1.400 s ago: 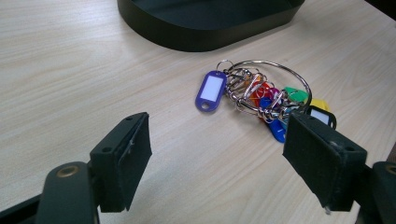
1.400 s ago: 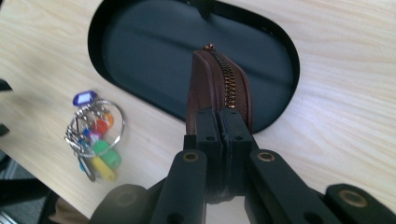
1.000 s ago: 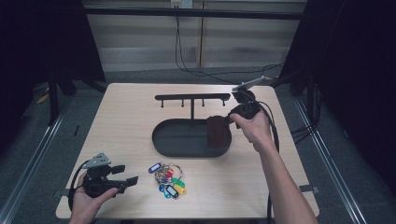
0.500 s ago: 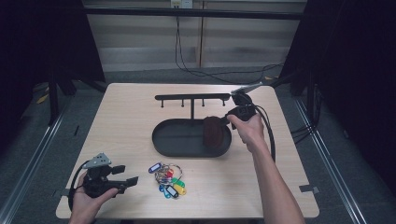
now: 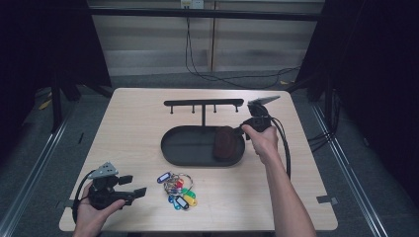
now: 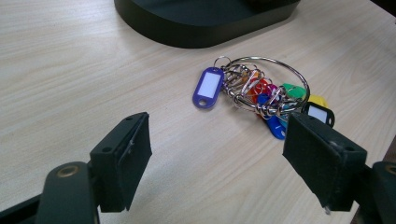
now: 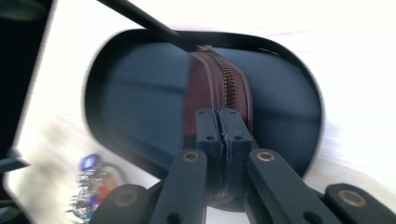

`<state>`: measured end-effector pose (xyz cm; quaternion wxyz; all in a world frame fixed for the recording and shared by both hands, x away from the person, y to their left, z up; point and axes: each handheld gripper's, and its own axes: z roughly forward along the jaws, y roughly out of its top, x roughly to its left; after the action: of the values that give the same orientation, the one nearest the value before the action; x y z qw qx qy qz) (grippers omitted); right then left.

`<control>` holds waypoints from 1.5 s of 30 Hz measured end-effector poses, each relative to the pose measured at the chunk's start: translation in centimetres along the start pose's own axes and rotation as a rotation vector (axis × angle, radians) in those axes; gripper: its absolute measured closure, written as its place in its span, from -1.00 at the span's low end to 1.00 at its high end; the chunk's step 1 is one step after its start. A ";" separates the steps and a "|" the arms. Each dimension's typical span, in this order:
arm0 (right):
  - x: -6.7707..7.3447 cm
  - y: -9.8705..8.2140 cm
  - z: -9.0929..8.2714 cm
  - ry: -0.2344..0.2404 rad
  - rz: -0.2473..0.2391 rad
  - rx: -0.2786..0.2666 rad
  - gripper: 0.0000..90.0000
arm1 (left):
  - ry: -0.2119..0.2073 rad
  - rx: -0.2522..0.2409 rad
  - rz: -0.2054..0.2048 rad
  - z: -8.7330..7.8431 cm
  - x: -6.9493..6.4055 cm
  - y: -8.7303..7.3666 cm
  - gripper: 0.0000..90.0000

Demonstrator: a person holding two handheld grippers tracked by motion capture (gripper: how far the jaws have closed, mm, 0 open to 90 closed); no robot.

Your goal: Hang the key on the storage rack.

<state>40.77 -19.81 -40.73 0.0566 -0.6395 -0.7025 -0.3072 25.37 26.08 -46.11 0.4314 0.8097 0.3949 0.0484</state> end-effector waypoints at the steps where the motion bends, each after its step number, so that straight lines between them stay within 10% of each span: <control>1: -0.1 0.0 0.3 -0.015 -0.004 0.009 0.94 | 0.000 0.000 0.000 0.0 0.0 0.0 -0.48; 16: -0.2 -0.3 2.2 -0.090 -0.024 -0.007 1.00 | 0.005 -0.011 -0.009 -0.3 0.1 -0.1 -0.48; 45: -0.5 -6.6 -3.0 -0.142 -0.235 -0.188 -0.28 | 0.022 -0.001 -0.016 0.2 0.1 0.0 -0.44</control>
<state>33.73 -21.72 -40.90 -0.0896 -0.5754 -0.7428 -0.3303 25.53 26.04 -46.28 0.4276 0.8057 0.4063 0.0541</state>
